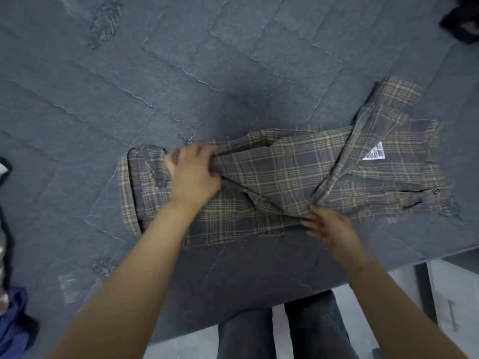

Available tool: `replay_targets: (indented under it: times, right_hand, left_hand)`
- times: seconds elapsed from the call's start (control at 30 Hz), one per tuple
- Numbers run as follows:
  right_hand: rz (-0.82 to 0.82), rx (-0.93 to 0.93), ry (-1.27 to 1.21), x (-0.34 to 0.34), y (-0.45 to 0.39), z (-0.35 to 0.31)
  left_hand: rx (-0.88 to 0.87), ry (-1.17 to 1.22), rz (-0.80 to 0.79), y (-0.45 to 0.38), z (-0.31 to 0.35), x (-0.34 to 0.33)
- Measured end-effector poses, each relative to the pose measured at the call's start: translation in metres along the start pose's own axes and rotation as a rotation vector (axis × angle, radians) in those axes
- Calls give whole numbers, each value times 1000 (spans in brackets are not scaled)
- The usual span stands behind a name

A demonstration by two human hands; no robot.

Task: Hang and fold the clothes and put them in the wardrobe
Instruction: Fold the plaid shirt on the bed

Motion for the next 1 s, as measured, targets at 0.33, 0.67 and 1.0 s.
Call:
replay_targets:
  times: [0.33, 0.67, 1.0]
  right_hand:
    - [517, 651, 471, 88, -52, -175]
    - [418, 551, -60, 126, -72, -185]
    - [-214, 235, -982, 153, -6, -67]
  left_hand:
    - [42, 58, -217, -7, 35, -86]
    - [-185, 72, -175, 6, 47, -74]
    - [94, 164, -276, -19, 47, -81]
Point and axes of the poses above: each hand's wrist, its own y-axis away from the middle knuckle, its own x-axis out of the back of the hand, z = x × y, the point moved 8 cm from there along -y, towards the middle knuckle, and after that the axes turned 12 degrees about y, right-handed, at the moved point
